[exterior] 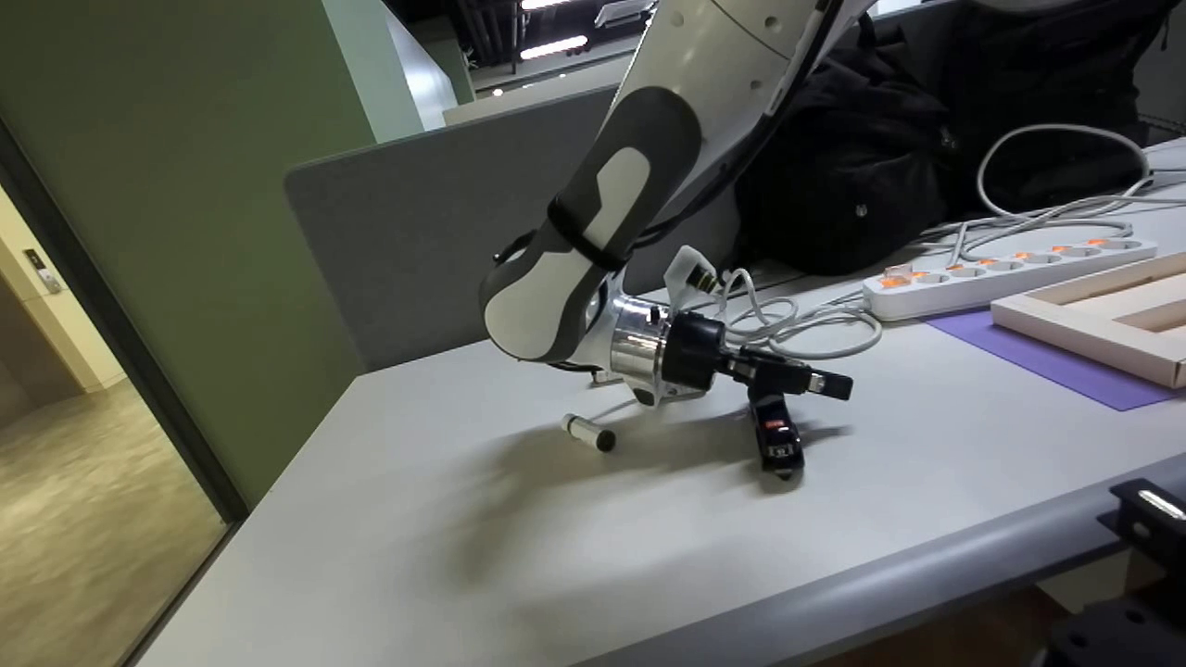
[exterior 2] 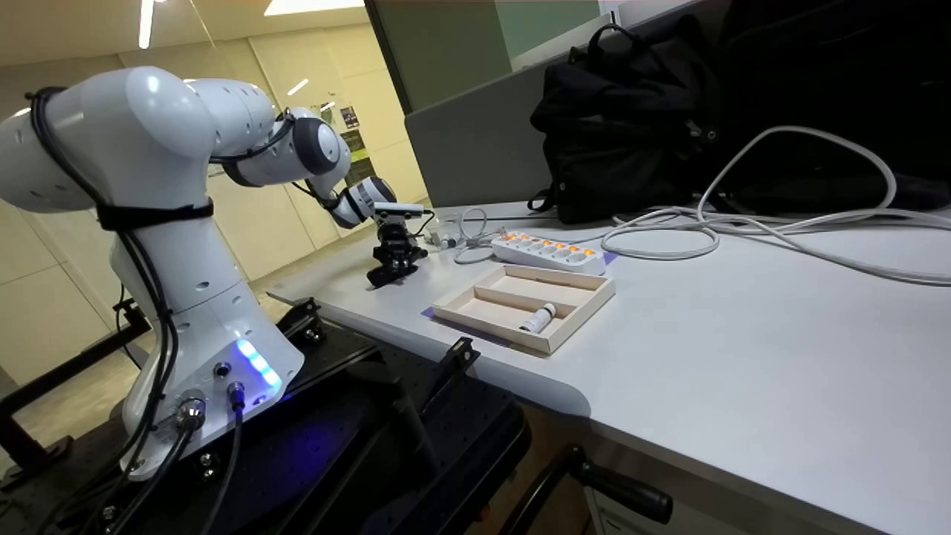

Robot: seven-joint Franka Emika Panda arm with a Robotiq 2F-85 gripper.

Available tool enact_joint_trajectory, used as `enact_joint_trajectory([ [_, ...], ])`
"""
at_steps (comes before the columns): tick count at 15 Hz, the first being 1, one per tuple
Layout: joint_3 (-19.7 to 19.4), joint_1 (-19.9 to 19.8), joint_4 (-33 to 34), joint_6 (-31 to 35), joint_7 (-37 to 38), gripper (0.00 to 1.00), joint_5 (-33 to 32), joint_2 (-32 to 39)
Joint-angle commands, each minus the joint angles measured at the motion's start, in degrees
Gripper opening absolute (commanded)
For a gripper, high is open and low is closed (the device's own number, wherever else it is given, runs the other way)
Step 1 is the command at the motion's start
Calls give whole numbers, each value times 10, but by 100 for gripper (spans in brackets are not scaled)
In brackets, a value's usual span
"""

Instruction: Press down the stapler

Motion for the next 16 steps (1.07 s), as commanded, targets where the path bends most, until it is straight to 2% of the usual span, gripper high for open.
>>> enact_joint_trajectory([
  [1, 8, -3, 14, 58, 12, 0, 9, 30],
  [3, 8, -4, 17, 54, 15, 0, 11, 30],
  [8, 17, 6, 78, -5, 18, 0, 30, 2],
  [16, -7, 6, 190, -84, 12, 0, 67, -39],
])
